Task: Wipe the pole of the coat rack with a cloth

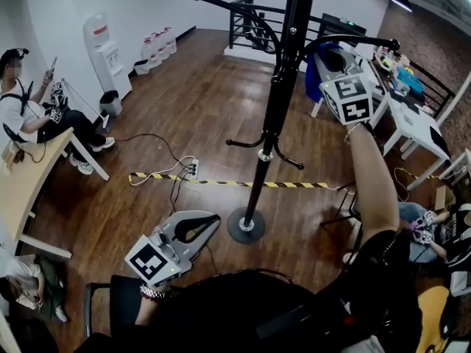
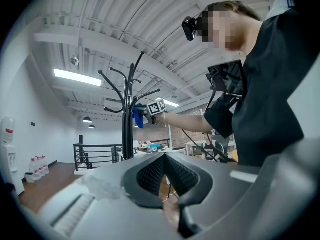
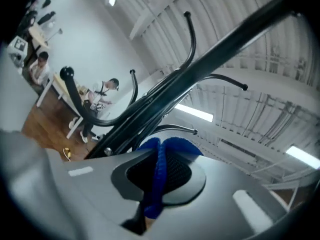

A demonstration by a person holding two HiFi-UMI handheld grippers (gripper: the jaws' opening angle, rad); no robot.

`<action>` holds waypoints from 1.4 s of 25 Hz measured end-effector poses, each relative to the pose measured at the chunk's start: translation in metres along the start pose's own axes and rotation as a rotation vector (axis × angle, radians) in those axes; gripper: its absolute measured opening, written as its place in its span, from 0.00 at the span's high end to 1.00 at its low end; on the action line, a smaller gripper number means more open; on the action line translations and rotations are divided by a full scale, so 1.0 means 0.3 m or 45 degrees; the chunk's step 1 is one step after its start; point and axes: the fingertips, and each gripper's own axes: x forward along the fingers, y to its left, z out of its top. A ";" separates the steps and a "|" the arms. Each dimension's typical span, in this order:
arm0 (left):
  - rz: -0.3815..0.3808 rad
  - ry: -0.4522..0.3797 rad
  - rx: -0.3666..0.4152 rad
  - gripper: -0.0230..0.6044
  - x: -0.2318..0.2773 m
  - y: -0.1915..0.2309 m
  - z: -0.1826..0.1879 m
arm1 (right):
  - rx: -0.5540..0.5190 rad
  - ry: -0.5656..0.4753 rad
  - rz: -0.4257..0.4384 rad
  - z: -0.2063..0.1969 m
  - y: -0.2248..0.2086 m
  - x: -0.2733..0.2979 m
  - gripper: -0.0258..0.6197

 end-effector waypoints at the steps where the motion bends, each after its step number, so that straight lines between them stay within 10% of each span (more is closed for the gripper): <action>1: 0.008 -0.010 -0.002 0.95 -0.004 0.008 0.003 | -0.046 0.023 -0.024 -0.009 -0.011 -0.004 0.93; 11: 0.033 -0.050 -0.024 0.95 -0.013 0.038 0.014 | 0.017 0.094 -0.545 -0.096 -0.295 -0.172 0.93; 18: 0.010 -0.077 0.002 0.95 0.000 0.040 0.034 | 0.606 -0.501 -0.162 0.076 -0.064 -0.307 0.92; 28: -0.183 -0.122 0.012 0.95 0.223 0.047 0.157 | 0.401 -0.393 -0.031 0.157 0.145 -0.133 0.92; 35: -0.197 -0.038 -0.067 0.95 0.299 0.040 0.044 | 0.567 -0.400 0.143 0.030 0.254 -0.110 0.92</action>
